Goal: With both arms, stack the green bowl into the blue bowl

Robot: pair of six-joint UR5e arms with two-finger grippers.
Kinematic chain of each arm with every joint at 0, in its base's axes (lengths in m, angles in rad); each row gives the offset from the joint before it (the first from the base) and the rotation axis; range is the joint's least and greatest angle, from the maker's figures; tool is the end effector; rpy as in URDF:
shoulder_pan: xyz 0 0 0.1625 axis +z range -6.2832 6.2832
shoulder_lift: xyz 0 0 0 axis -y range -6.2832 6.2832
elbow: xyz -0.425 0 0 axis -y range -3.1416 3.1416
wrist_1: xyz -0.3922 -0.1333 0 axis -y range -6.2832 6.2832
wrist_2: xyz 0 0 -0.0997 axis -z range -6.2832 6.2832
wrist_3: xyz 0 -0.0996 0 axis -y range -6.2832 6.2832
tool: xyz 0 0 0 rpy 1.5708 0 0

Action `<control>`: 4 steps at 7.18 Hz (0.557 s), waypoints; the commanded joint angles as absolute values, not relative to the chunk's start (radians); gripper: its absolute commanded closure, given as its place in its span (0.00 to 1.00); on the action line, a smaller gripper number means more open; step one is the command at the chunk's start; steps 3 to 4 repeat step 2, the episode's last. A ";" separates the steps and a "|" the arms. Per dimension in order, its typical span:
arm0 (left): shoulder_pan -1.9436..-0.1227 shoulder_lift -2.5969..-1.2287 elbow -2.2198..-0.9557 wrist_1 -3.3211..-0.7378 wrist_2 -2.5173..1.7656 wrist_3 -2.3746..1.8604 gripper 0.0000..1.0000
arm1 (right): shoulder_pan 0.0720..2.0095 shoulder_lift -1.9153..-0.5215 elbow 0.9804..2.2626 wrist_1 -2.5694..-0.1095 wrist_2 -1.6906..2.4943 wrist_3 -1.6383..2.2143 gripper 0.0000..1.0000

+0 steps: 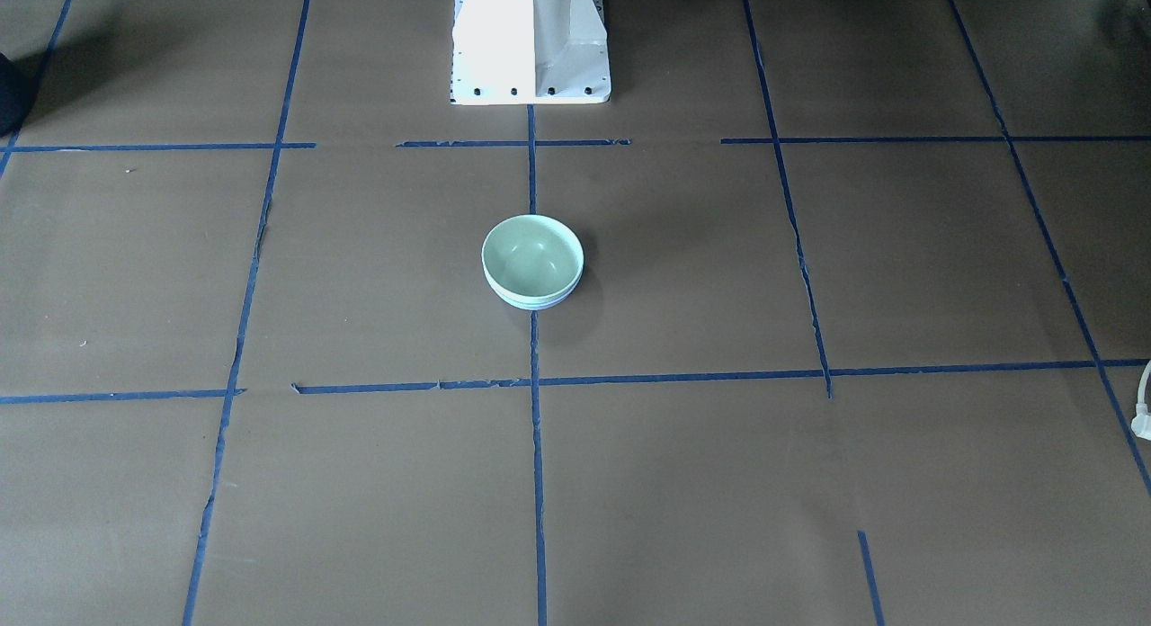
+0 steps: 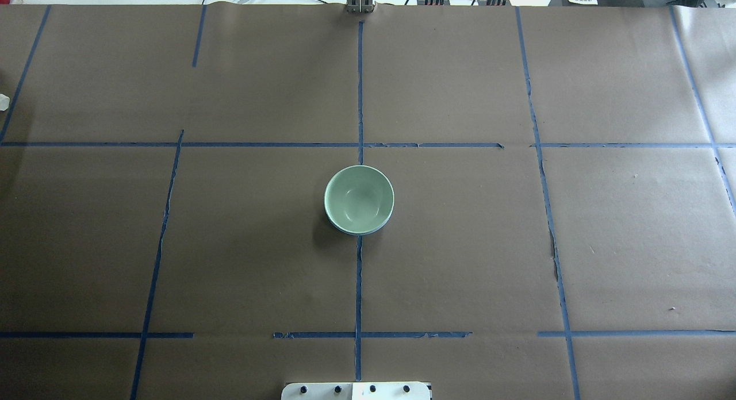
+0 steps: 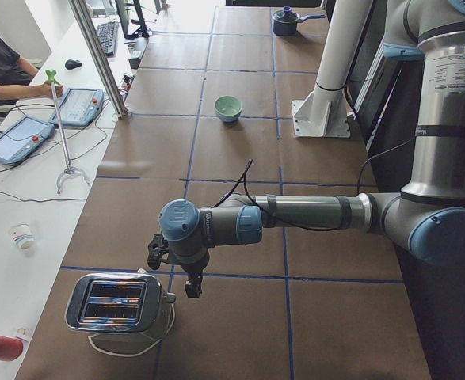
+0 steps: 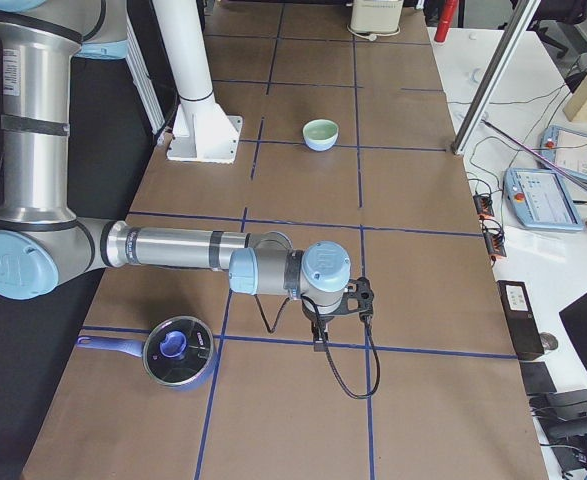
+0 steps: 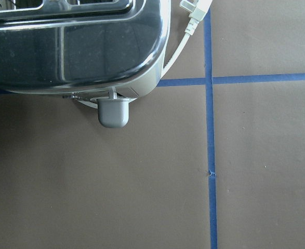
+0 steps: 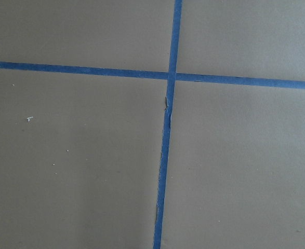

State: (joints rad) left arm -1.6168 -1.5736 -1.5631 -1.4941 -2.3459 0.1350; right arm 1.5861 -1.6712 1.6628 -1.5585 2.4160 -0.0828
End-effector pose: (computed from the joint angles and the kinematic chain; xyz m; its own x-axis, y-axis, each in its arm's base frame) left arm -0.0859 -0.4835 0.6685 0.7107 0.0450 -0.7021 -0.0503 0.9986 0.0131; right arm 0.0657 -0.4486 0.6544 0.6625 -0.0755 0.7452 0.0396 0.9970 0.0658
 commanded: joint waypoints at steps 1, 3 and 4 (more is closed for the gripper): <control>-1.617 -1.572 -1.563 -1.494 -2.347 0.135 0.00 | 1.589 -1.671 1.663 -1.559 2.418 -0.083 0.00; -1.617 -1.572 -1.563 -1.494 -2.349 0.135 0.00 | 1.589 -1.671 1.666 -1.559 2.418 -0.081 0.00; -1.617 -1.572 -1.563 -1.494 -2.349 0.135 0.00 | 1.589 -1.671 1.666 -1.559 2.418 -0.081 0.00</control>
